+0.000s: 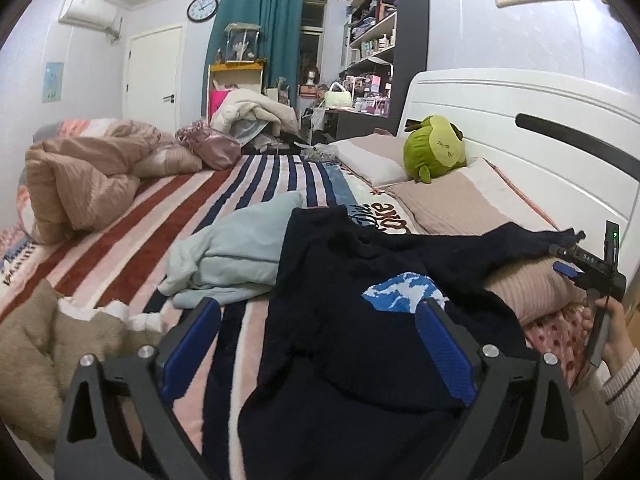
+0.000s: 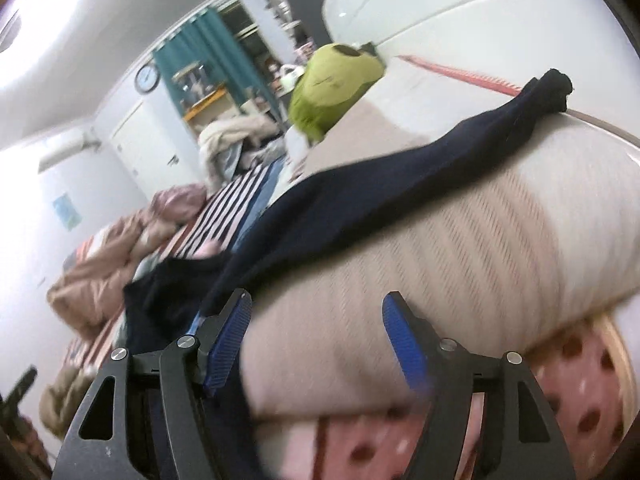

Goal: Fold small clothes

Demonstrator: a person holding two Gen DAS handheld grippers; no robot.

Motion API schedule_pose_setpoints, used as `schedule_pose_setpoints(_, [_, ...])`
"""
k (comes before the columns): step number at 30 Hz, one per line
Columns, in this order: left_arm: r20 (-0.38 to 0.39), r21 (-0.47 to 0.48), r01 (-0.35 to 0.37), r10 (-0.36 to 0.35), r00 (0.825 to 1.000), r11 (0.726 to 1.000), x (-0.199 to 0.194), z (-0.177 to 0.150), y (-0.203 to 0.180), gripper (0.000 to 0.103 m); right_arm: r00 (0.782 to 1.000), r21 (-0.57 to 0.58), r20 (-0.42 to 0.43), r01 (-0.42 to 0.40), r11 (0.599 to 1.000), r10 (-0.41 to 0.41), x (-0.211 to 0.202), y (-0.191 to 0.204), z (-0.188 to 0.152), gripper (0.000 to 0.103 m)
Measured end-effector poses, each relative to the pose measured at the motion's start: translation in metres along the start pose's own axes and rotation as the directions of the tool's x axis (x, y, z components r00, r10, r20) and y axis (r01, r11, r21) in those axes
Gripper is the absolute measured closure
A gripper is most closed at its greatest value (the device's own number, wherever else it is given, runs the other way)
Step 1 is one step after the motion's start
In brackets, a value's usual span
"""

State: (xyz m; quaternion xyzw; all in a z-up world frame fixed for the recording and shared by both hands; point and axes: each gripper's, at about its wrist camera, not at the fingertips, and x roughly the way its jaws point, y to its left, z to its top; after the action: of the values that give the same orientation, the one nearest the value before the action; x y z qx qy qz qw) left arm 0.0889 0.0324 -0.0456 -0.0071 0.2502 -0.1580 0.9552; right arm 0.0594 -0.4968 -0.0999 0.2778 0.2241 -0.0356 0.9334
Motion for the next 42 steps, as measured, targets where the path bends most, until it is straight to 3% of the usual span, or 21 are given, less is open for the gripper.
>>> schedule_pose_setpoints(6, [-0.008,0.002,-0.018,0.018,1.0,1.0,0.018,0.001,0.001,0.007,0.998,0.017,0.05,0.023,1.0,-0.023,0.028,-0.009,0.034,0.041])
schedule_pose_setpoints(7, [-0.01,-0.002,-0.02,0.02,1.0,1.0,0.02,0.001,0.001,0.007,0.997,0.002,0.053,0.052,0.999,-0.052,0.033,-0.007,0.038,0.049])
schedule_pose_setpoints(10, [-0.008,-0.006,-0.024,0.024,1.0,1.0,0.023,0.0,0.005,0.007,0.983,-0.047,0.033,0.18,0.983,-0.179,0.047,-0.006,0.045,0.098])
schedule_pose_setpoints(12, [-0.005,-0.002,-0.031,0.031,1.0,1.0,0.023,0.001,0.006,0.007,0.983,-0.034,0.05,0.181,0.983,-0.179,0.044,-0.012,0.051,0.099])
schedule_pose_setpoints(16, [0.015,0.001,-0.044,0.044,0.999,0.999,0.017,0.002,0.007,0.007,0.96,-0.073,0.158,0.243,0.967,-0.229,0.018,-0.006,0.072,0.1])
schedule_pose_setpoints(20, [0.031,-0.013,-0.035,0.036,0.999,0.999,0.008,0.001,0.009,0.007,0.957,-0.195,0.179,0.264,0.945,-0.23,0.006,0.026,0.078,0.1])
schedule_pose_setpoints(22, [0.039,-0.011,-0.04,0.04,0.998,0.999,0.004,0.0,0.009,0.007,0.968,-0.232,0.183,0.214,0.949,-0.173,-0.003,0.046,0.074,0.1])
schedule_pose_setpoints(24, [0.043,-0.009,-0.045,0.045,0.998,0.999,0.0,0.0,0.01,0.007,0.983,-0.272,0.174,0.11,0.956,-0.064,-0.012,0.073,0.066,0.1])
schedule_pose_setpoints(26, [0.051,-0.01,-0.044,0.044,0.998,0.999,-0.007,-0.001,0.011,0.007,0.988,-0.358,0.144,0.004,0.934,0.051,-0.018,0.108,0.051,0.1])
schedule_pose_setpoints(28, [0.058,-0.008,-0.041,0.042,0.997,0.999,-0.012,-0.002,0.013,0.007,0.984,-0.459,0.05,-0.127,0.879,0.169,-0.013,0.149,0.025,0.099])
schedule_pose_setpoints(30, [0.063,-0.006,-0.039,0.039,0.997,0.999,-0.016,-0.003,0.014,0.007,0.96,-0.523,-0.132,-0.278,0.805,0.246,0.003,0.186,-0.014,0.099])
schedule_pose_setpoints(34, [0.063,-0.004,-0.037,0.038,0.997,0.999,-0.022,-0.006,0.019,0.007,0.872,-0.528,-0.436,-0.449,0.721,0.224,0.046,0.223,-0.107,0.098])
schedule_pose_setpoints(36, [0.059,-0.009,-0.032,0.032,0.998,0.999,-0.023,-0.007,0.022,0.007,0.834,-0.511,-0.527,-0.462,0.725,0.161,0.069,0.223,-0.148,0.097])
schedule_pose_setpoints(38, [0.058,-0.01,-0.028,0.028,0.998,1.0,-0.026,-0.008,0.023,0.007,0.815,-0.489,-0.57,-0.441,0.753,0.108,0.086,0.214,-0.169,0.088])
schedule_pose_setpoints(40, [0.06,-0.005,-0.031,0.031,0.998,1.0,-0.028,-0.009,0.024,0.007,0.814,-0.47,-0.57,-0.436,0.768,0.113,0.086,0.206,-0.169,0.085])
schedule_pose_setpoints(42, [0.062,-0.006,-0.034,0.035,0.997,0.999,-0.03,-0.008,0.024,0.007,0.807,-0.416,-0.563,-0.461,0.784,0.176,0.073,0.199,-0.158,0.067])
